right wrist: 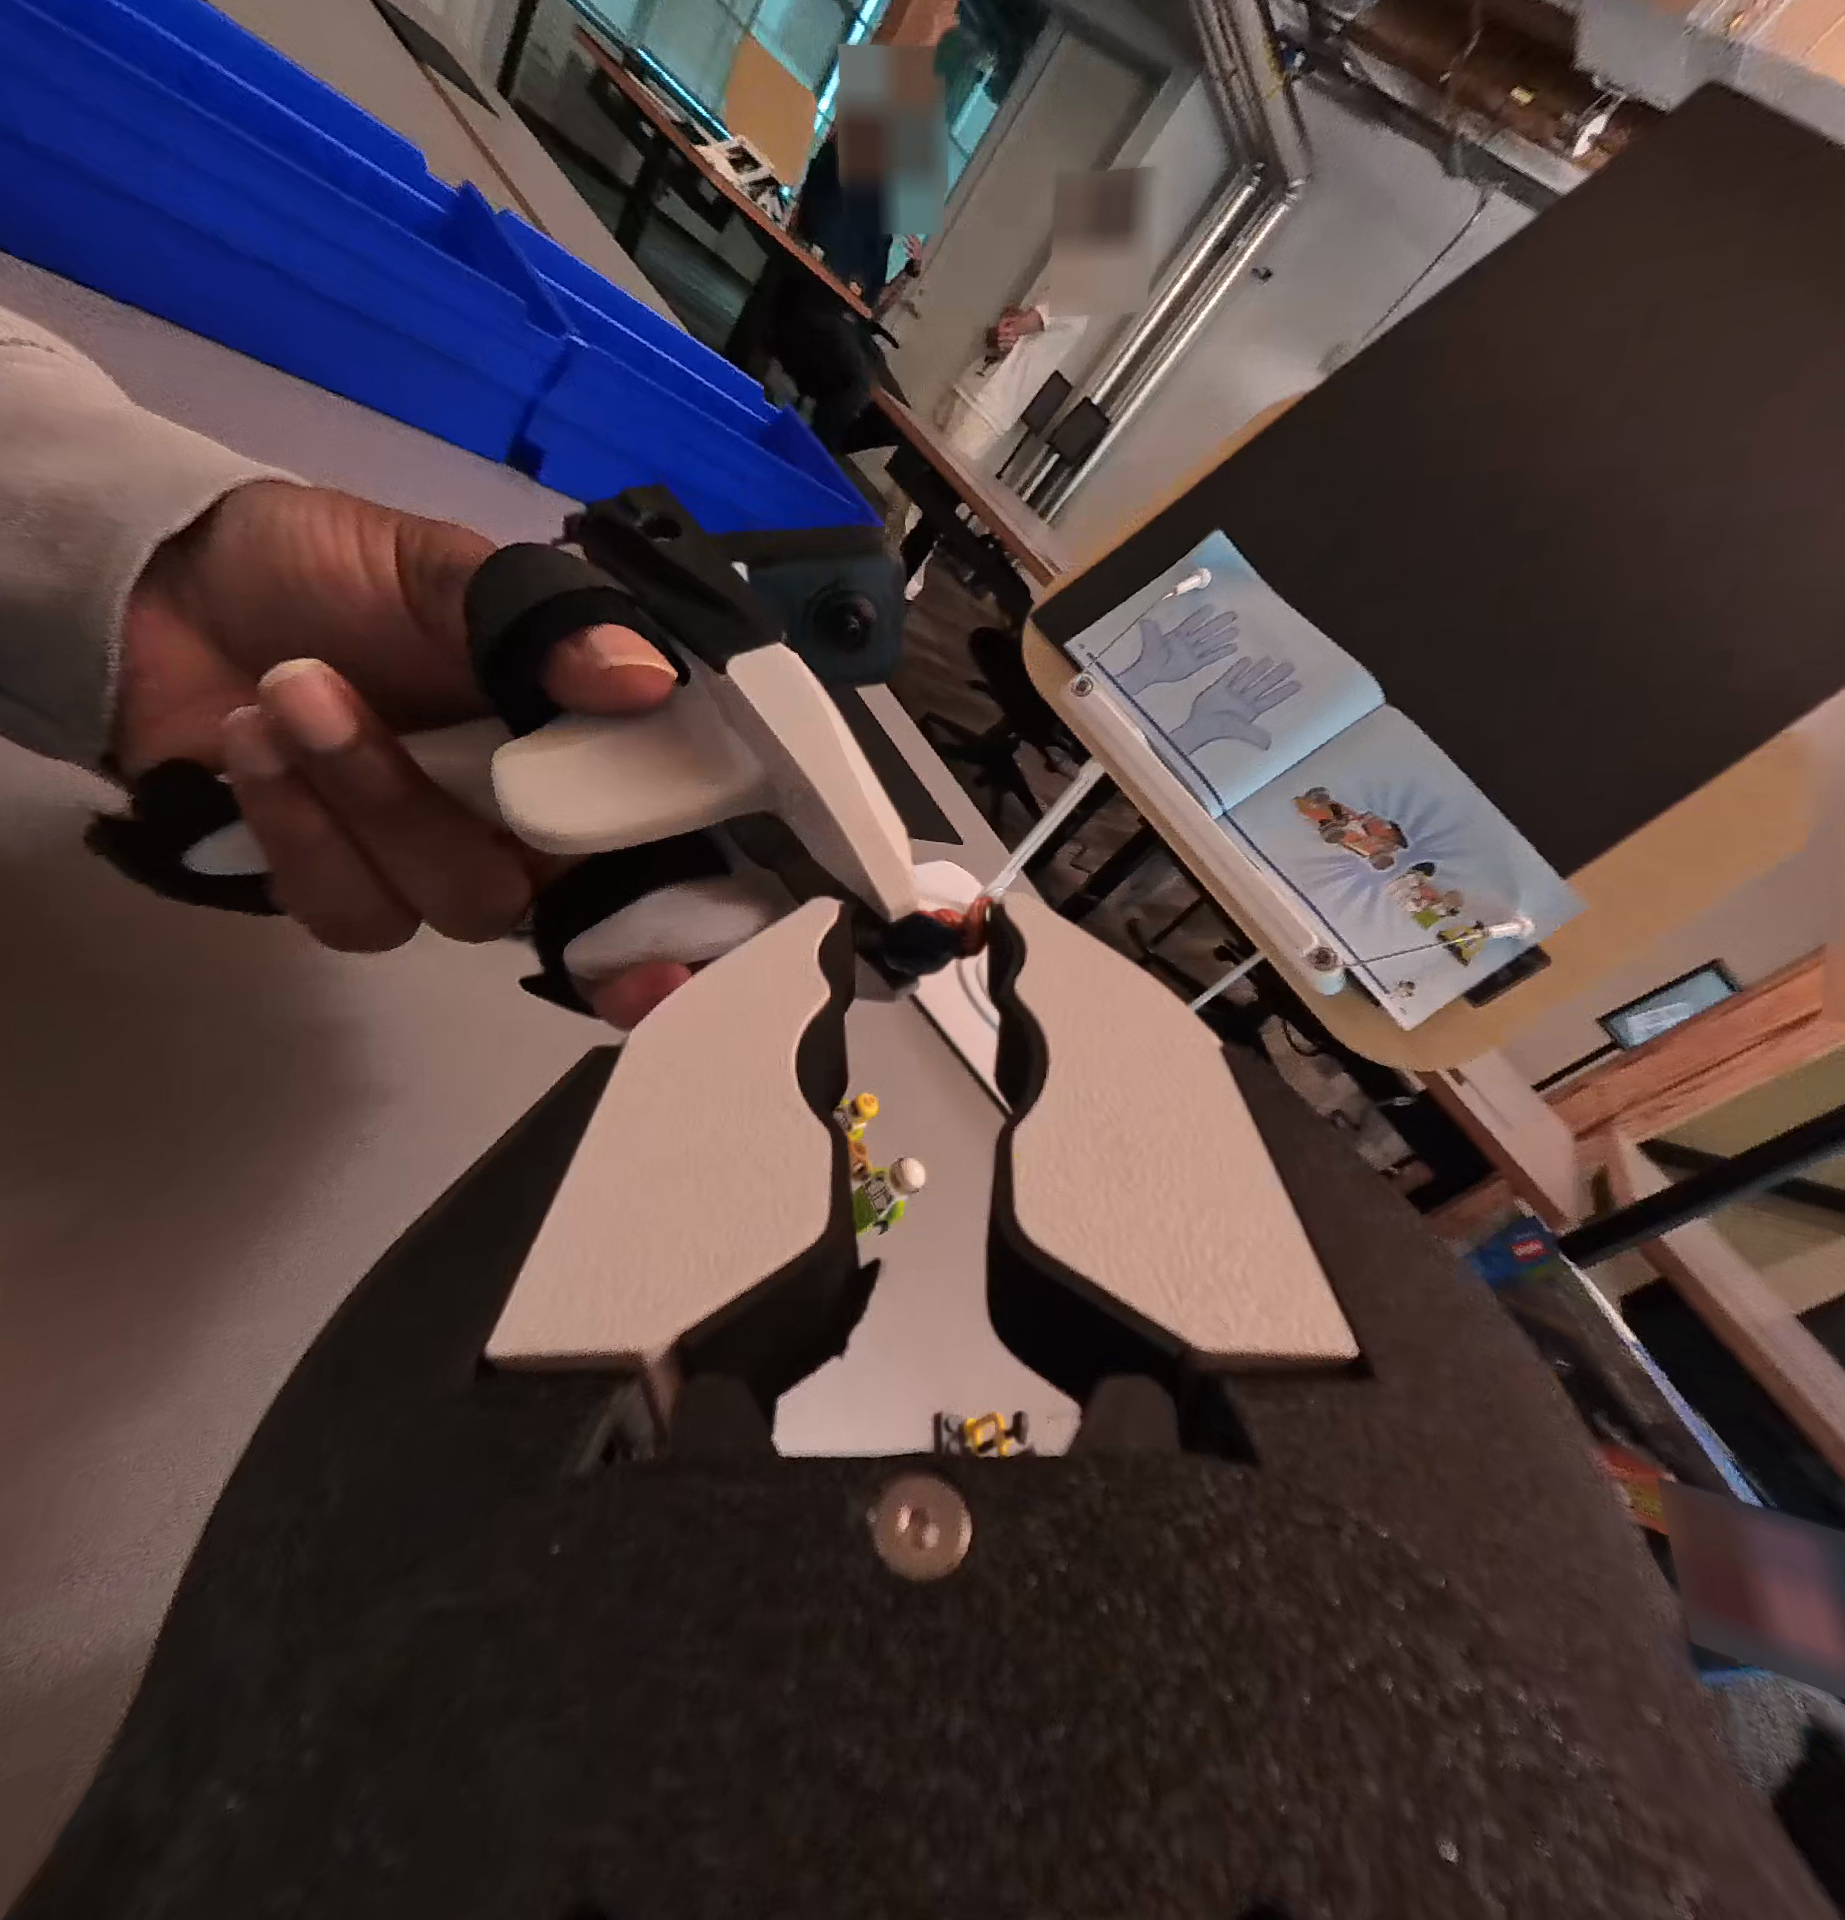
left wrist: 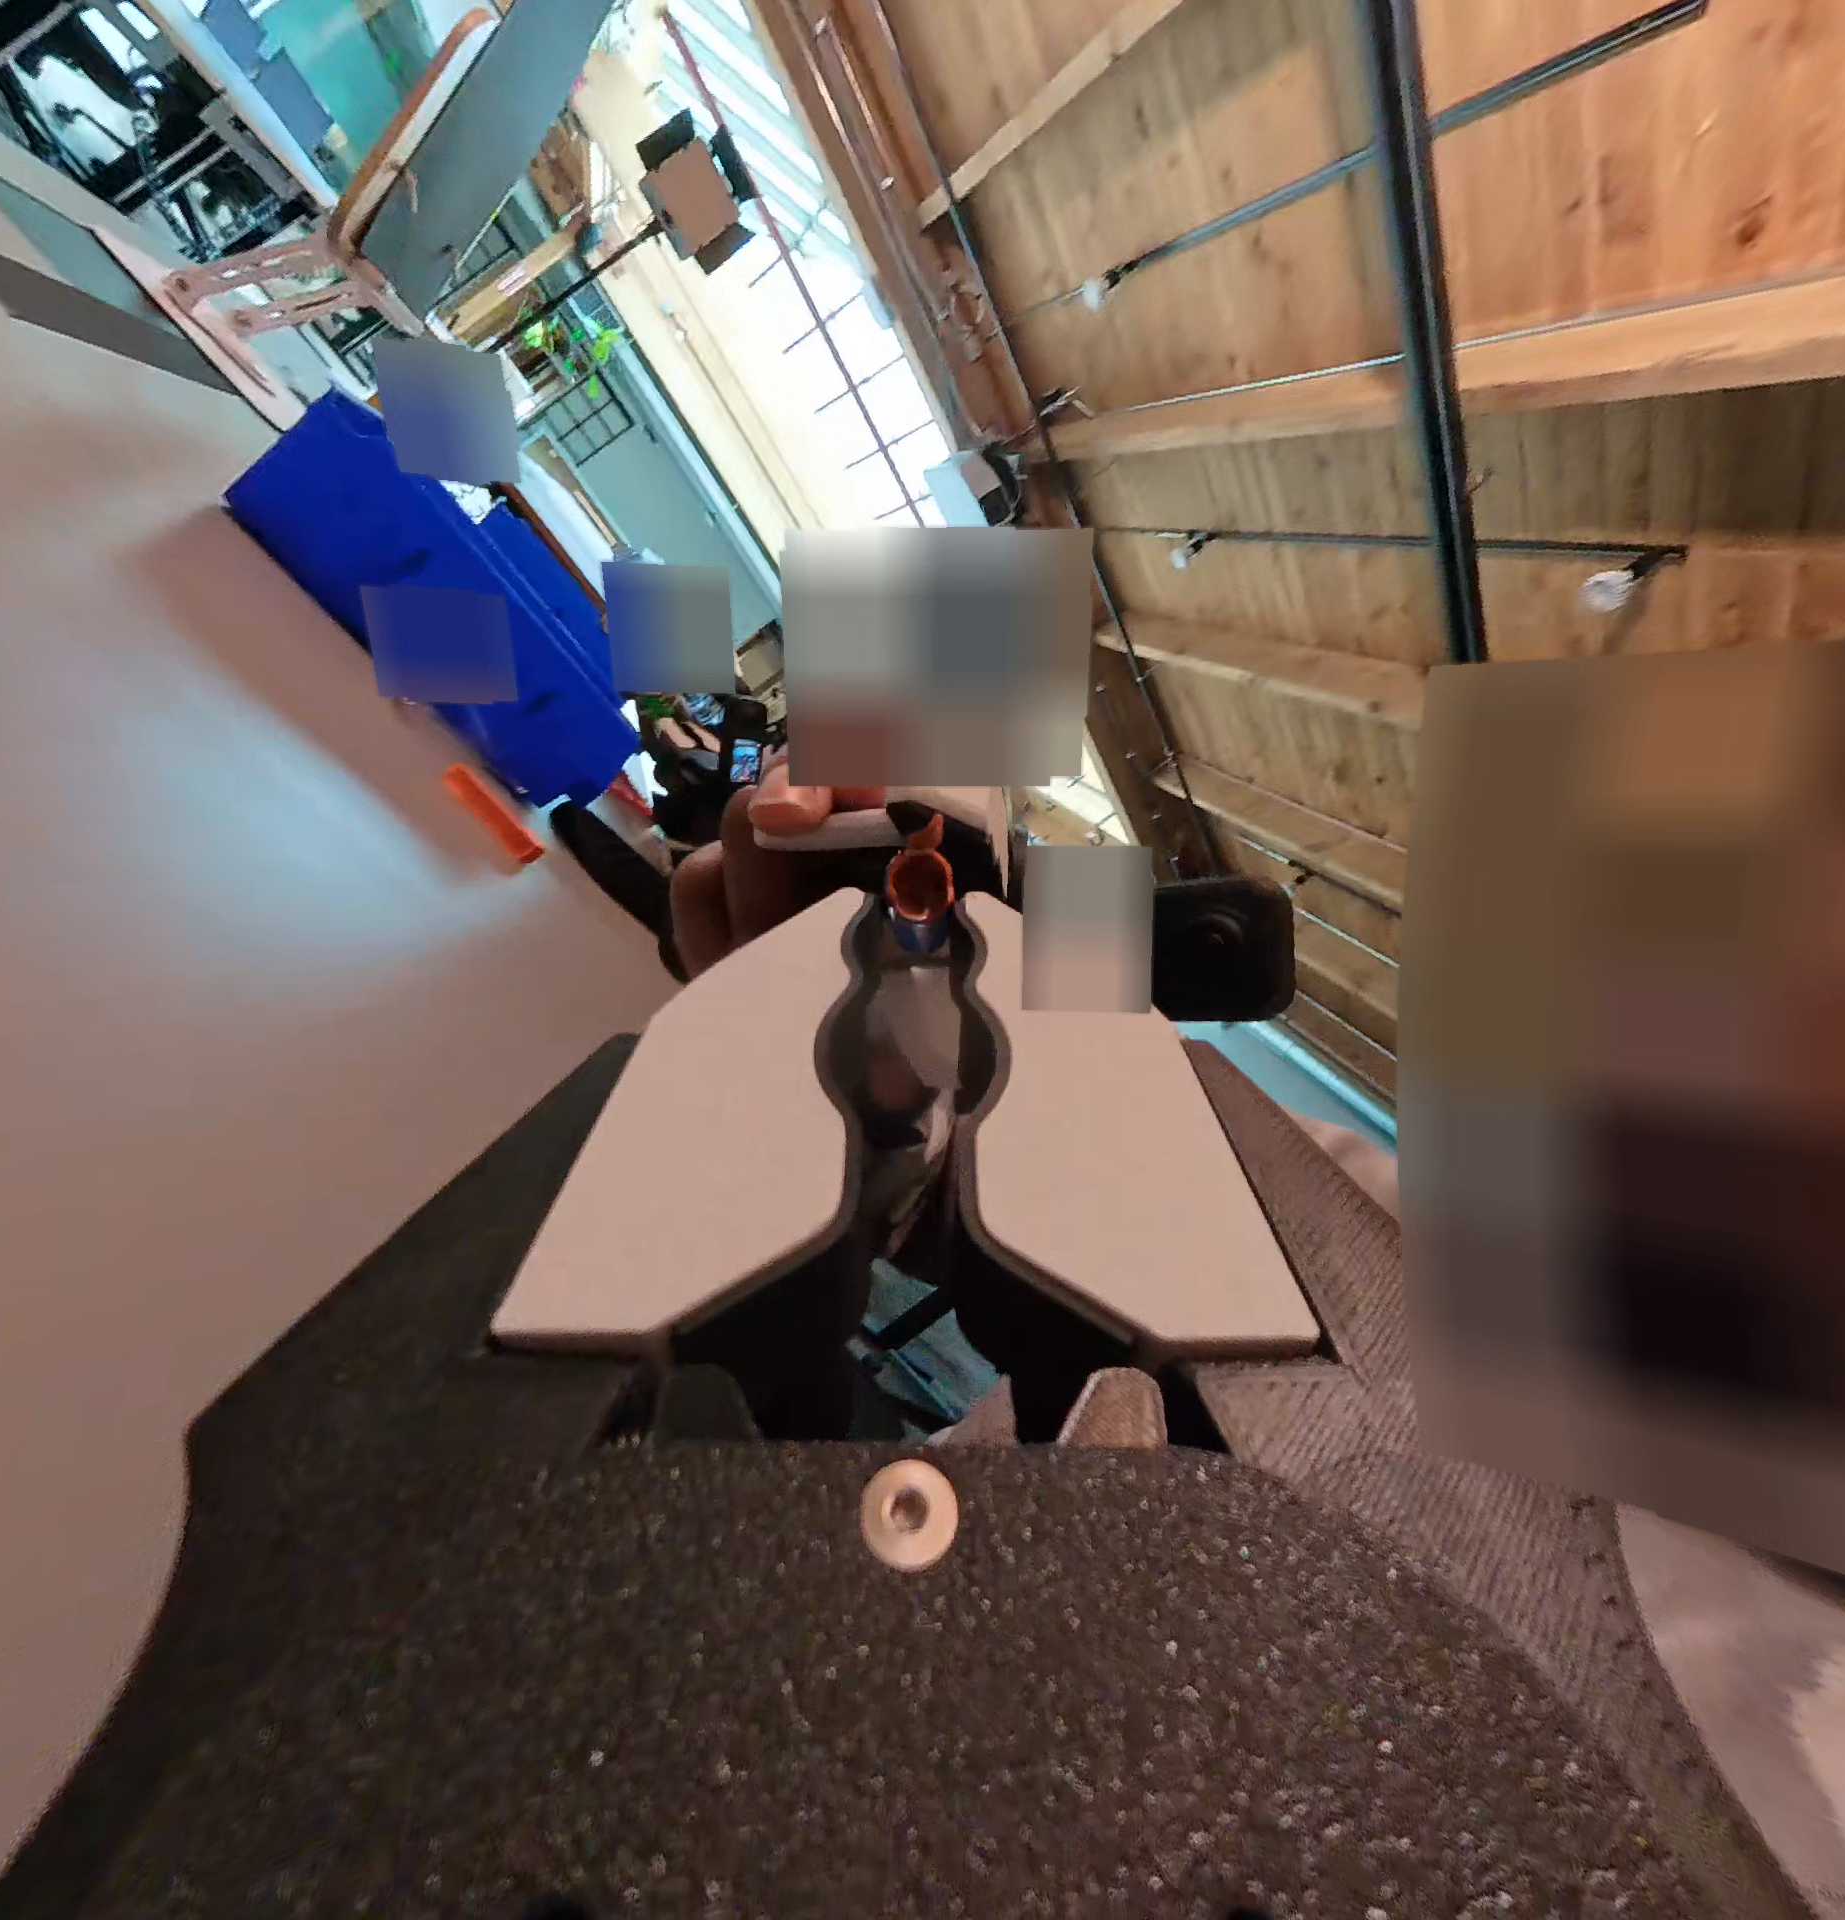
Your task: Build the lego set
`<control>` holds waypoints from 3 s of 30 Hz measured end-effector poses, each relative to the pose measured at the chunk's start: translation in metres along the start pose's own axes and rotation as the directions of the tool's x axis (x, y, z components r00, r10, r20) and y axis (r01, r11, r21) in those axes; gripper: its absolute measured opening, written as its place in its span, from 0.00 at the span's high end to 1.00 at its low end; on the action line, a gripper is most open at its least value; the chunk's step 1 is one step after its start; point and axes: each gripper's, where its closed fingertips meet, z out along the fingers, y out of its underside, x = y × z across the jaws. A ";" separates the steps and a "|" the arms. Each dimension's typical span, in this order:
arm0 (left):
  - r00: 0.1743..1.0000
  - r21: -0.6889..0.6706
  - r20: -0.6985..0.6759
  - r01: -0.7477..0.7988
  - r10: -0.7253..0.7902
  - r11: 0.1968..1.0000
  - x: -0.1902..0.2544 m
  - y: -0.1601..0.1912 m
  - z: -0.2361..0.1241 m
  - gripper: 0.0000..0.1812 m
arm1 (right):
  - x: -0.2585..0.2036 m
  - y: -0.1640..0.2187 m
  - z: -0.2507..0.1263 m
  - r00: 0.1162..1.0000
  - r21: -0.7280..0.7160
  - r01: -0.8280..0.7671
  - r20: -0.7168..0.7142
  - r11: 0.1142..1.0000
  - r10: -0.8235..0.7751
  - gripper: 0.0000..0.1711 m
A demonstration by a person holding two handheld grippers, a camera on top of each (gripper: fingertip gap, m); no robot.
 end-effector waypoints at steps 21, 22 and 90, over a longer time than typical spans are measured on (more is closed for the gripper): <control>0.366 -0.699 0.517 -0.343 0.774 0.628 -0.129 -0.034 -0.112 0.85 | 0.006 0.057 0.014 0.972 -0.231 -0.121 0.170 0.965 0.163 0.86; 0.338 -0.748 0.489 -0.312 0.805 0.585 -0.141 -0.035 -0.116 0.84 | 0.006 0.061 0.014 0.969 -0.239 -0.142 0.167 0.961 0.184 0.86; 0.430 -0.964 0.021 -0.230 0.903 0.132 -0.053 0.153 -0.050 0.95 | -0.130 0.033 -0.073 0.719 -0.512 -0.066 0.571 0.857 0.396 0.86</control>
